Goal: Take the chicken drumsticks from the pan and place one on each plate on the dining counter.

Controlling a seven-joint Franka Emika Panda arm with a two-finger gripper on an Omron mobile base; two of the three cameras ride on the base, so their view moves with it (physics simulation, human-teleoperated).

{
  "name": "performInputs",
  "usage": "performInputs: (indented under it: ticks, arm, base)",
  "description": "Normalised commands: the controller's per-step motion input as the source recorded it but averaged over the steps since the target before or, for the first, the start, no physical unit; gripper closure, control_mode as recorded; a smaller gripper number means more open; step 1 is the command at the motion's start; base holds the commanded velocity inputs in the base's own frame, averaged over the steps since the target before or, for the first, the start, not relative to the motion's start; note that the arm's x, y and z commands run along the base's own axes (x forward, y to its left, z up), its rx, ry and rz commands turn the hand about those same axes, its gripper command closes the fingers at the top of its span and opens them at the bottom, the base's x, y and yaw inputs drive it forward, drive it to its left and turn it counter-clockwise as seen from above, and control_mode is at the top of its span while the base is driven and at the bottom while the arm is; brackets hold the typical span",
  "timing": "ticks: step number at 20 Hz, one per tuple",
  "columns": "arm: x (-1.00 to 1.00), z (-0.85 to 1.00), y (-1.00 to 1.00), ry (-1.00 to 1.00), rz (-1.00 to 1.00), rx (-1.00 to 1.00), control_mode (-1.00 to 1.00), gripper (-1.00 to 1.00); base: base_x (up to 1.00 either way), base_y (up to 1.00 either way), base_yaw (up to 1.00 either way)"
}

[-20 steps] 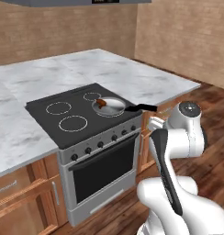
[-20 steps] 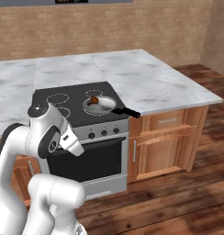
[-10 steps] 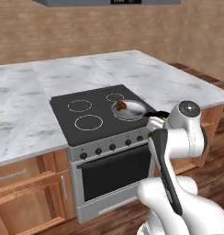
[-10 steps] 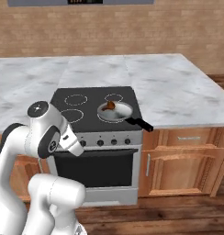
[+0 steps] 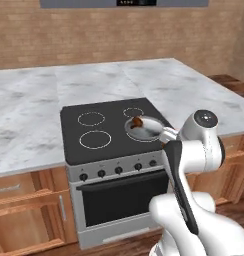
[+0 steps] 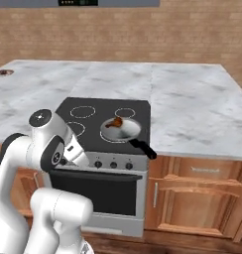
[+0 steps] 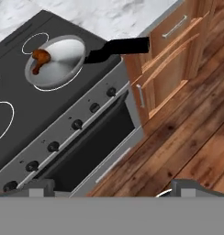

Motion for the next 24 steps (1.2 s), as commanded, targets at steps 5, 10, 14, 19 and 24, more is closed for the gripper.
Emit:
performInputs:
  ticks: [5, 10, 14, 19, 24]
  arm:
    - [0.0, 0.0, 0.0, 0.0, 0.0, 0.0, 1.0, -1.0]
    - [0.0, 0.0, 0.0, 0.0, 0.0, 0.0, 1.0, -1.0]
    - [0.0, 0.0, 0.0, 0.0, 0.0, 0.0, 1.0, -1.0]
    - [0.0, 0.0, 0.0, 0.0, 0.0, 0.0, 1.0, -1.0]
    - [0.43, -0.24, -0.28, 0.0, 0.2, 0.0, -1.0, -1.0]
  base:
    - [0.68, -0.22, 0.17]
    - [0.67, -0.26, 0.17]
    - [0.63, -0.29, 0.18]
    - [0.53, -0.37, 0.22]
    - [0.0, 0.0, 0.0]
